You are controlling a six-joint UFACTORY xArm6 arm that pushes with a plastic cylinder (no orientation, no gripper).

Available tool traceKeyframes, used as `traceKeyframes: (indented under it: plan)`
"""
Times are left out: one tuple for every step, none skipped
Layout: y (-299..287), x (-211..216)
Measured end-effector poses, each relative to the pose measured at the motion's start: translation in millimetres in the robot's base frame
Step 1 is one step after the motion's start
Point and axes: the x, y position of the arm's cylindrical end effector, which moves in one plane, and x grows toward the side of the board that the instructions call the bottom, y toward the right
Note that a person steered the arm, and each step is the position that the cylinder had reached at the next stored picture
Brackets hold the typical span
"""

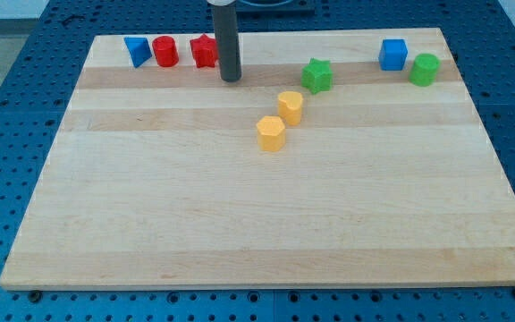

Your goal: Move your arm towards the green circle

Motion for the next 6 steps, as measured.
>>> traceKeyframes:
  plan:
    - [9.9, -8.6]
    - [54.5, -18.9]
    - [113.3, -36.8]
    - [145.9, -51.2]
    - [171.8, -58.3]
    - [187.8, -55.6]
